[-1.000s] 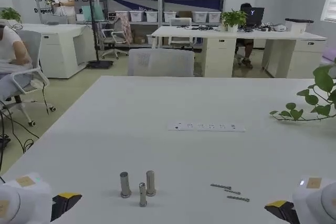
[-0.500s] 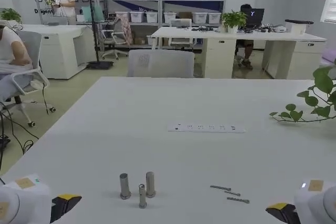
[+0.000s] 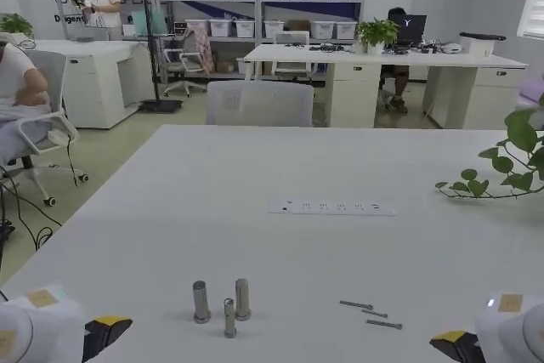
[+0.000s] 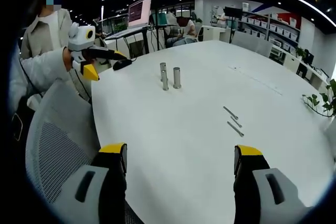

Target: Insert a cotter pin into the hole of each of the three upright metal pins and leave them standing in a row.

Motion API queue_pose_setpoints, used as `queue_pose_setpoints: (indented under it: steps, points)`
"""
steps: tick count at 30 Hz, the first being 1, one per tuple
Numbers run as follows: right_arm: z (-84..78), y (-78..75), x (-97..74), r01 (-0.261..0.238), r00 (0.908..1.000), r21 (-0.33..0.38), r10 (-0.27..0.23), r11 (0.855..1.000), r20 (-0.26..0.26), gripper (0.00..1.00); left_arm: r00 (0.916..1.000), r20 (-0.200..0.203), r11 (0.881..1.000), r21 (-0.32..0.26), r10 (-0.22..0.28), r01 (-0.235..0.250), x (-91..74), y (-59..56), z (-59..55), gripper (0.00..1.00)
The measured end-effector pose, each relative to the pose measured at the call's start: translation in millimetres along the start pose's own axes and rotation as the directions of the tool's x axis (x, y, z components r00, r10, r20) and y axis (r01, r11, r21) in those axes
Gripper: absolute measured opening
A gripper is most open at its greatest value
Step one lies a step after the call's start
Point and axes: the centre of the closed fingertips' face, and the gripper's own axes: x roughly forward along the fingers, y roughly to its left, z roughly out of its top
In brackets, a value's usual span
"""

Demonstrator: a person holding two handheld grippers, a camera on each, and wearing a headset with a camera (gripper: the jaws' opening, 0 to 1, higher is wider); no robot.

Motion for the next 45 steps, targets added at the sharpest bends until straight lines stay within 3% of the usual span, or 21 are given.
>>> queue_pose_setpoints:
  steps: [14,19,25,32,35,40,45]
  points:
    - [-1.4,0.5,0.4,0.002,1.0000,0.004,-0.002,1.000,-0.002,0.86,0.9999,-0.012,1.000,0.001,-0.011,0.011,6.6,-1.4,-3.0,1.00]
    - [-1.8,-0.5,1.2,0.003,1.0000,0.006,-0.003,1.000,-0.004,0.86,0.9995,-0.023,1.000,0.006,-0.021,0.021,14.8,0.6,-4.9,0.94]
    - [-2.4,-2.6,1.9,0.006,0.9999,0.007,-0.005,1.000,-0.009,0.86,0.9991,-0.023,0.999,0.011,-0.037,0.037,28.8,6.9,-2.3,0.79]
    - [-3.6,-6.1,1.7,0.013,0.9998,0.015,-0.013,1.000,-0.015,0.86,0.9984,-0.017,0.999,-0.004,-0.054,0.054,51.0,21.8,0.9,0.56]
    - [-4.2,-7.7,1.3,0.018,0.9997,0.017,-0.018,1.000,-0.019,0.86,0.9989,-0.025,0.999,-0.024,-0.039,0.038,61.2,28.6,-1.3,0.53]
    - [-4.7,-10.3,0.1,0.025,0.9994,0.020,-0.025,0.999,-0.023,0.86,0.9998,-0.018,1.000,-0.007,-0.004,0.004,70.9,35.2,-1.2,0.43]
    - [-3.7,-14.2,-0.4,0.033,0.9991,0.022,-0.033,0.999,-0.027,0.86,0.9992,0.014,0.999,-0.004,0.037,-0.037,80.3,43.6,-0.4,0.41]
